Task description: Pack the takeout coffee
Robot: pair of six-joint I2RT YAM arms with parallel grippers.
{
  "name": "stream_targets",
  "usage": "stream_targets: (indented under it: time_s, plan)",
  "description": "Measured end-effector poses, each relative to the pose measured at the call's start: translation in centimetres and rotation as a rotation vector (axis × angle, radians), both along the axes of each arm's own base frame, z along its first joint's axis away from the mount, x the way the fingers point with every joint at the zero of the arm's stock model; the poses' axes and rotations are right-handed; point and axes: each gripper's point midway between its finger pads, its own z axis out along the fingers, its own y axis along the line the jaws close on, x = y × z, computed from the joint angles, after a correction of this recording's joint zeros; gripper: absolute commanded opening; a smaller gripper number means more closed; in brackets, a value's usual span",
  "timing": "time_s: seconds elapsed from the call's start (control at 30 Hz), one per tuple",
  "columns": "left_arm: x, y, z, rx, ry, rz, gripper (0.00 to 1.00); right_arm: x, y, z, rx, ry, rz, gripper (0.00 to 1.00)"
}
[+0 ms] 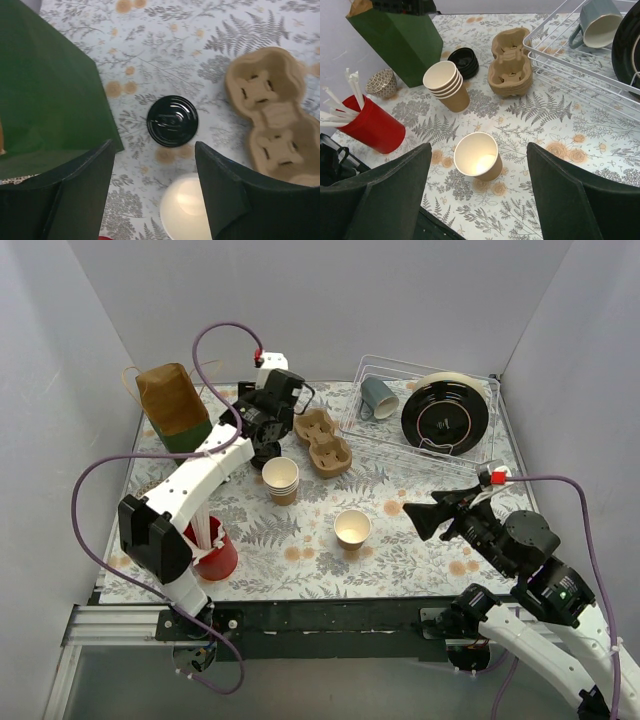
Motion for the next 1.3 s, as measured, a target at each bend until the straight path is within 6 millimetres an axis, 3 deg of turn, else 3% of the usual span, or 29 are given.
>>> stream_targets:
  time_s: [0.1,0.23,0.43,0.57,0.97,1.3]
  plan:
    - [1.6,2.9,-0.7,0.009,0.022,0.055,0.60,0.1,0.3,-0.2,-0.007,0.010,0.010,0.84]
    - [4.3,5.0,-4.1,0.019,0.094,0.085,0.59,0.1,0.6,-0.5,-0.016,0.021,0.022,0.84]
    - [6.5,5.2,-12.0,0.045,0.274,0.050,0.58,0.5,1.1,-1.2,-0.039,0.045,0.026,0.84]
    - [6.9,5.0,-15.0,0.037,0.347,0.025,0.57,0.8,1.5,-1.8,-0.062,0.068,0.033,0.84]
    - [7.3,6.8,-15.8,-0.007,0.373,0.038,0.47,0.9,2.7,-1.7,-0.061,0.078,0.077,0.84]
    - [6.7,7.0,-16.7,-0.039,0.406,0.043,0.42,0.8,2.7,-1.6,-0.057,0.075,0.081,0.84]
